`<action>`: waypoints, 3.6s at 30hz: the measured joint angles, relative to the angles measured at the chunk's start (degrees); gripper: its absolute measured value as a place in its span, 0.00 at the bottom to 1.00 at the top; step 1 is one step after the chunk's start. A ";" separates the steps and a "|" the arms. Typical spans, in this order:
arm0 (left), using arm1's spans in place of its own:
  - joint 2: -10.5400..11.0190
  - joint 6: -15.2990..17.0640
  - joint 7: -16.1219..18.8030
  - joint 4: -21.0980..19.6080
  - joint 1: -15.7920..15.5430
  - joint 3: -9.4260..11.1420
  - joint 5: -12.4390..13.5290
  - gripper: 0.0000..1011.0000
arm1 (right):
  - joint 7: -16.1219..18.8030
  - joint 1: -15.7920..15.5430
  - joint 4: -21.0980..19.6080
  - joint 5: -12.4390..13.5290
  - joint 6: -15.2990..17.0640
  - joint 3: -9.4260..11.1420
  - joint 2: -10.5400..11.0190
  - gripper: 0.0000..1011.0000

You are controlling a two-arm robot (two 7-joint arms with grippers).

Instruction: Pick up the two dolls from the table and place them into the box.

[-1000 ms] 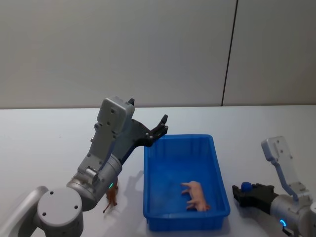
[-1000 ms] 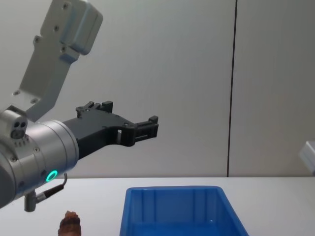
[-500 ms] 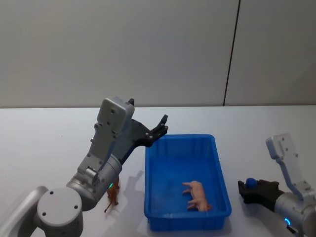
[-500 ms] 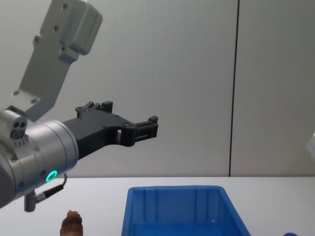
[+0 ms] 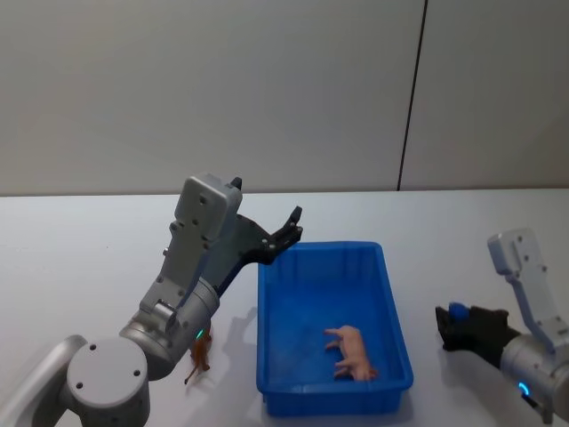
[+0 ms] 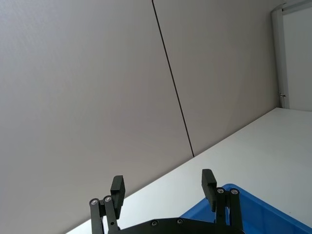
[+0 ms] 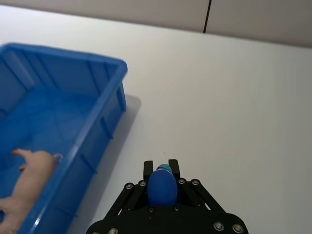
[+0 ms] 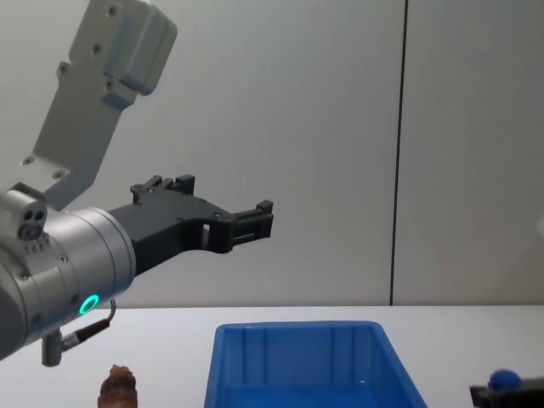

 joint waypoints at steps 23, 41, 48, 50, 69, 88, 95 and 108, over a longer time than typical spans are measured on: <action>0.00 0.00 0.00 0.00 0.00 0.00 0.00 0.99 | 11.70 5.35 -4.24 -1.38 -7.14 -0.84 -0.81 0.07; 0.00 0.00 0.00 0.00 0.00 0.00 0.00 0.99 | 23.80 13.09 1.12 1.77 -2.79 -3.27 -4.70 0.22; 0.00 0.00 0.00 0.00 0.00 0.00 0.00 0.99 | 26.01 14.80 2.91 2.59 -1.43 -3.85 -5.63 0.39; 0.00 0.00 0.01 0.00 0.00 0.00 0.00 0.99 | 26.60 15.25 3.37 2.78 -1.10 -3.98 -5.87 0.47; 0.01 -0.16 -0.11 -0.03 0.01 0.00 -0.02 0.99 | 27.36 15.97 4.00 3.40 -0.16 -3.93 -5.69 0.86; 0.00 0.10 0.00 0.04 0.00 0.02 0.00 0.99 | 25.27 11.84 -0.75 2.90 0.37 -2.07 -0.95 0.99; 0.00 0.06 0.01 0.02 0.00 0.00 0.00 0.99 | 24.22 10.32 -2.18 2.46 -0.91 -1.35 0.81 0.99; 0.01 0.00 0.00 0.00 0.01 0.00 0.00 0.99 | 20.22 7.10 -4.02 7.20 -10.00 0.64 2.83 0.99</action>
